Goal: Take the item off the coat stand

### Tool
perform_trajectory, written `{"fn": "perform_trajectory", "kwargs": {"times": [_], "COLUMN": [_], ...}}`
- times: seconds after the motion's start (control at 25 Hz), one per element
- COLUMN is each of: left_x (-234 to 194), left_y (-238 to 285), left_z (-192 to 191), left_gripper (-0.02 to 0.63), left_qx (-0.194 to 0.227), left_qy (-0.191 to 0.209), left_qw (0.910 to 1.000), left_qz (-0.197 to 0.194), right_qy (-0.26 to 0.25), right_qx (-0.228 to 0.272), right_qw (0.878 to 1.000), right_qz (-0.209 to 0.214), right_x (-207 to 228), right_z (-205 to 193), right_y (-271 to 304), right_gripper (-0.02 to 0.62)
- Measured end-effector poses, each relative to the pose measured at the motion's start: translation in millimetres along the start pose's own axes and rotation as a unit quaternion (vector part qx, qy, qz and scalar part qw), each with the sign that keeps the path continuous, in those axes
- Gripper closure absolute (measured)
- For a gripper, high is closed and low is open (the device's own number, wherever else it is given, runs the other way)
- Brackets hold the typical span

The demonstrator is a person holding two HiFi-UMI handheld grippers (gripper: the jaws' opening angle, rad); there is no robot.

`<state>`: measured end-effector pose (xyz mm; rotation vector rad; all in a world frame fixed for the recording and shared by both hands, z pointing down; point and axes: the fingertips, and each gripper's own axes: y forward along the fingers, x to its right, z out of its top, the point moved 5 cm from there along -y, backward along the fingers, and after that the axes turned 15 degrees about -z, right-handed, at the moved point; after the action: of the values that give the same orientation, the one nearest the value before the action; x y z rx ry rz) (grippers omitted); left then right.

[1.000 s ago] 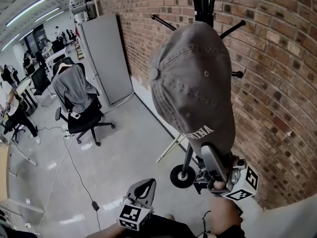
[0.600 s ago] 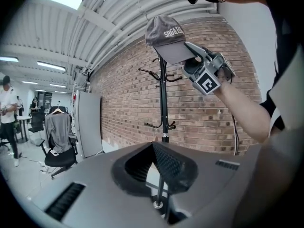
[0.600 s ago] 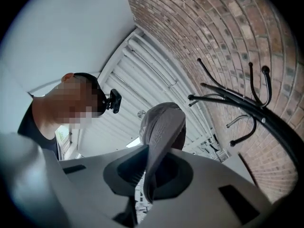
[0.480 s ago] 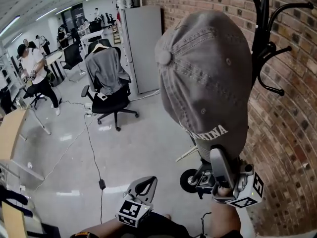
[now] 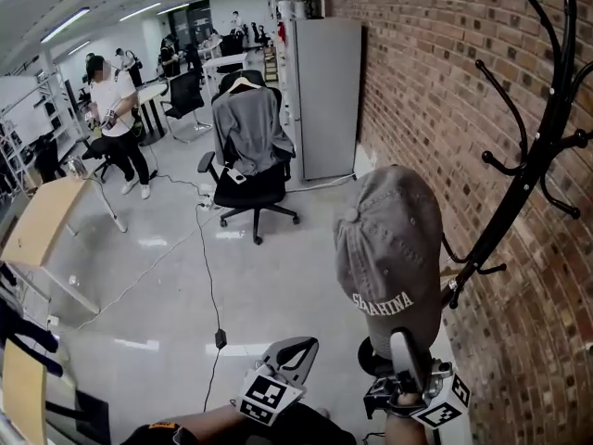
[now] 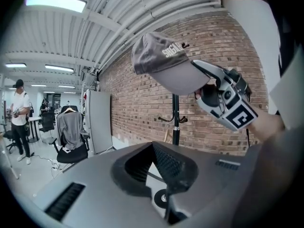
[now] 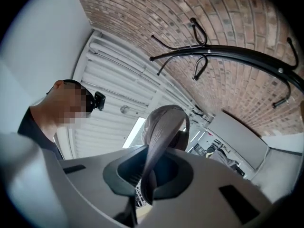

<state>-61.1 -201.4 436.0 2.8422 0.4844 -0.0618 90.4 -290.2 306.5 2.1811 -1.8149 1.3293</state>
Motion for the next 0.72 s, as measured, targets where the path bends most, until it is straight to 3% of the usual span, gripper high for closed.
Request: {"fn": "perform_trajectory", "kwargs": {"times": [0.36,0.72], "left_x": [-41,-129], "left_y": [-66,-166], "left_z": [-14,-43], "left_gripper": [0.572,0.572], "left_qx": [0.020,0.037], "left_qy": [0.002,-0.003], "left_qw": [0.9988,0.9978], "left_qz": [-0.044,-0.054], "right_qy": [0.018,0.037], "right_qx": [-0.013,-0.015], "right_qw": [0.990,0.978], "right_qz": [-0.138,-0.205], "right_x": [-11,-53], "right_z": [-97,-223], "right_y": [-14,14], "right_gripper": [0.563,0.563]}}
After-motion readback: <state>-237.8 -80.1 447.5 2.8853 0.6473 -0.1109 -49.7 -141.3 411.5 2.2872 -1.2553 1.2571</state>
